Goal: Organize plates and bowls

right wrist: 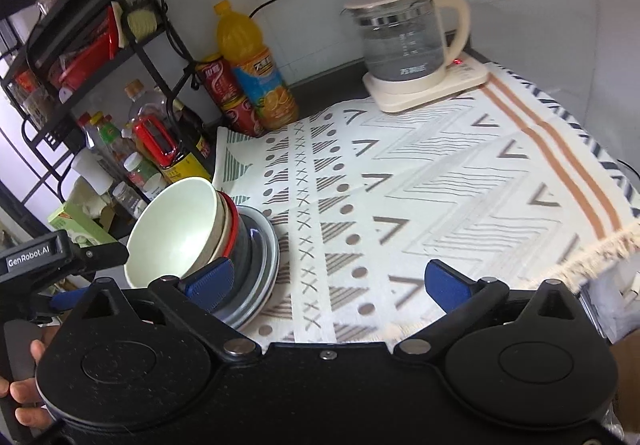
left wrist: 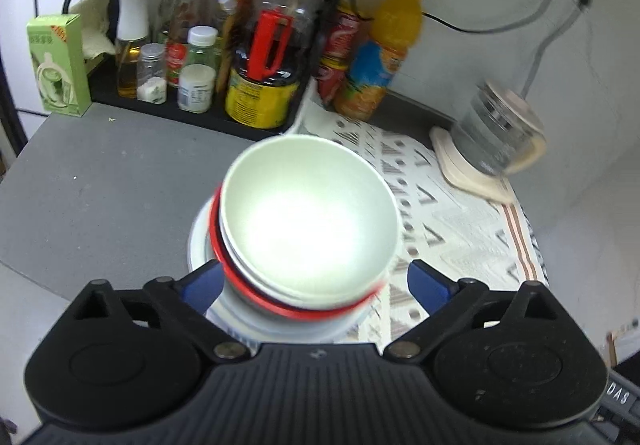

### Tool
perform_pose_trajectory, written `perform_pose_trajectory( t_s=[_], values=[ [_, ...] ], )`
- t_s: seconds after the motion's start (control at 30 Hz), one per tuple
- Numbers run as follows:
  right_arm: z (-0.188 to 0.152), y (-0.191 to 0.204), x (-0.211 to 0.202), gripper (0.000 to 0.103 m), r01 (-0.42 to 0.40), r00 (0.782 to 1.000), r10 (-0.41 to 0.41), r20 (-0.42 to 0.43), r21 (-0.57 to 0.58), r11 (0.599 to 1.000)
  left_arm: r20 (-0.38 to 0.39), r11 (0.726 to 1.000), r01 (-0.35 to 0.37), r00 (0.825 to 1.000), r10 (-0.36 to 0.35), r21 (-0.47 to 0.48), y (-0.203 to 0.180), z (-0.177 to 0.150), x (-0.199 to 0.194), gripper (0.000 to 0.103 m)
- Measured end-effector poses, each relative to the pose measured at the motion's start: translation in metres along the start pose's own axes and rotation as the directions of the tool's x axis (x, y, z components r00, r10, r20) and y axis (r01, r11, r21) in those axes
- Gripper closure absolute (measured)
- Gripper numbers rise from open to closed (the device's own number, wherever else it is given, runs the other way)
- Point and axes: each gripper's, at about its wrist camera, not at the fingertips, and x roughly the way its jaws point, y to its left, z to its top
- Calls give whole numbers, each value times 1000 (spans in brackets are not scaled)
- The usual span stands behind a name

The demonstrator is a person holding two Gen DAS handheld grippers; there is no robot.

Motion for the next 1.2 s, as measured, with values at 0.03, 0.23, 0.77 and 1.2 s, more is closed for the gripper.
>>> perform_pose_trajectory(
  t_s=[0.03,0.23,0.77,1.2],
  values=[
    [-3,-1,-6,0,5,1000,-5,7,0,1000,4,1000,9,1000,-9,18,-3,-4,-5,4],
    [-20,-10,-37,0,36,999,-37,37,12,999,23,997,39,999,-41,69,-15,-26,-33,2],
    [-56,4,-96,0,110,988,-106,112,-30,993,72,982,50,995,-64,181,-14,-63,-88,2],
    [-82,32,-121,0,170,976,-155,155,-92,981,117,956,58,989,-95,287,-6,-84,-118,2]
  ],
)
